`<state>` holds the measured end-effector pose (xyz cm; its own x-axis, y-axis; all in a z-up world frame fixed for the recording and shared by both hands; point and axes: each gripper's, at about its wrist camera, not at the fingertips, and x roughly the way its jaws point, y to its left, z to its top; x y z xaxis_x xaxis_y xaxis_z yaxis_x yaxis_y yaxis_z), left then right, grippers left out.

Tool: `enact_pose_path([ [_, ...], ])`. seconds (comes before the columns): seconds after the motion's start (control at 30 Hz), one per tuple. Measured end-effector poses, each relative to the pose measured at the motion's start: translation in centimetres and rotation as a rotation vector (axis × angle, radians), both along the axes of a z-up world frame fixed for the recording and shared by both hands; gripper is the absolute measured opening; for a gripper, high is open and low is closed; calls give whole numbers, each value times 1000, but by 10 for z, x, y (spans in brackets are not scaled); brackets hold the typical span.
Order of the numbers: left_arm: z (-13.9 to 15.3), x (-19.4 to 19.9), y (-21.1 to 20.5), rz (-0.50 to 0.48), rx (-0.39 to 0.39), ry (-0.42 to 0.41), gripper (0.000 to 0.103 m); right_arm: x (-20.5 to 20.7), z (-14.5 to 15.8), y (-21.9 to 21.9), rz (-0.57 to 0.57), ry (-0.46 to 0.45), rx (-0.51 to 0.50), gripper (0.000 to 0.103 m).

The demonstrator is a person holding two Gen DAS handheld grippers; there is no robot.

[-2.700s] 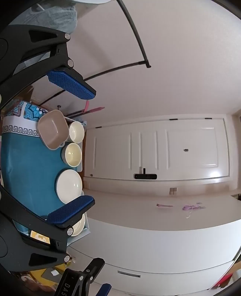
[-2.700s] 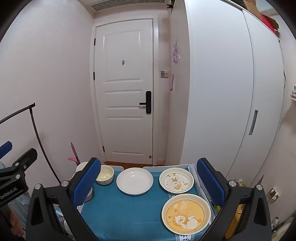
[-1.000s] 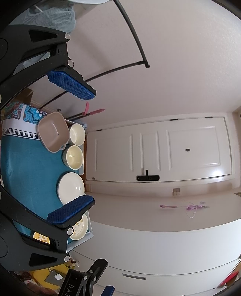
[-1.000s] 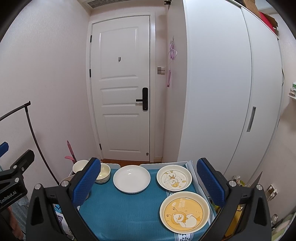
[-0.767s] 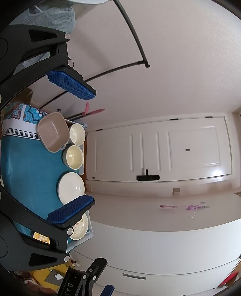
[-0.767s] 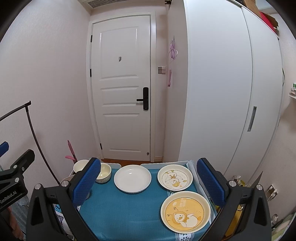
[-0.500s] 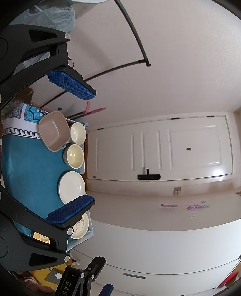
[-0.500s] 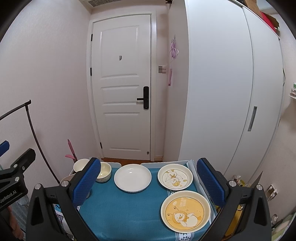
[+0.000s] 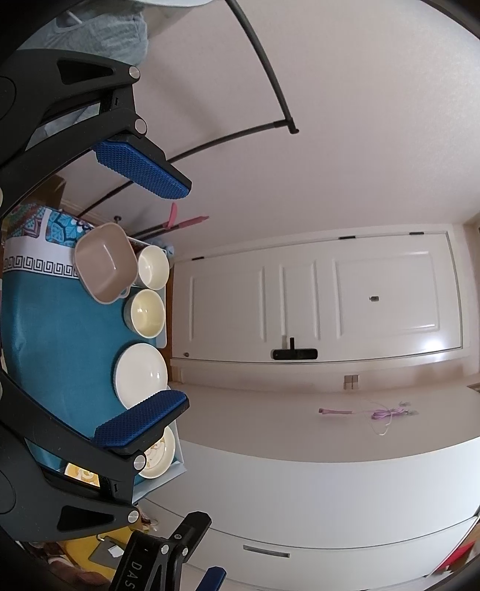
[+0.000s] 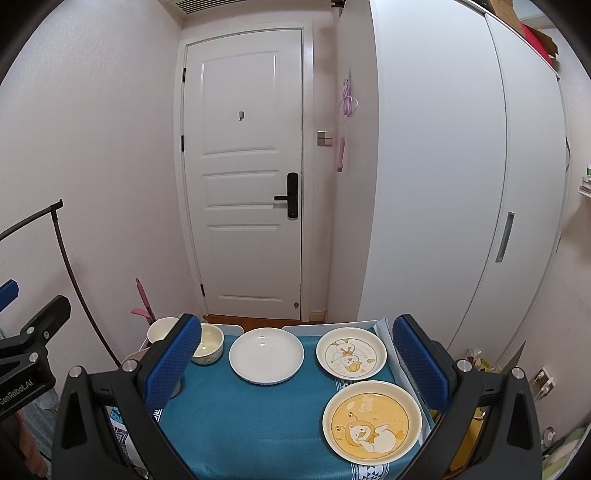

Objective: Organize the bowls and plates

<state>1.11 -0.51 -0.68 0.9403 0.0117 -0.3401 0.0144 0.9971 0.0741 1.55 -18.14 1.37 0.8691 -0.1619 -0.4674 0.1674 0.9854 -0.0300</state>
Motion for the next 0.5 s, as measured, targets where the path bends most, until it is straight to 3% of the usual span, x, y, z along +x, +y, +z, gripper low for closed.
enact_pose_path([
  [0.5, 0, 4, 0, 0, 8, 3, 103, 3, -1, 1, 1, 9, 1, 103],
])
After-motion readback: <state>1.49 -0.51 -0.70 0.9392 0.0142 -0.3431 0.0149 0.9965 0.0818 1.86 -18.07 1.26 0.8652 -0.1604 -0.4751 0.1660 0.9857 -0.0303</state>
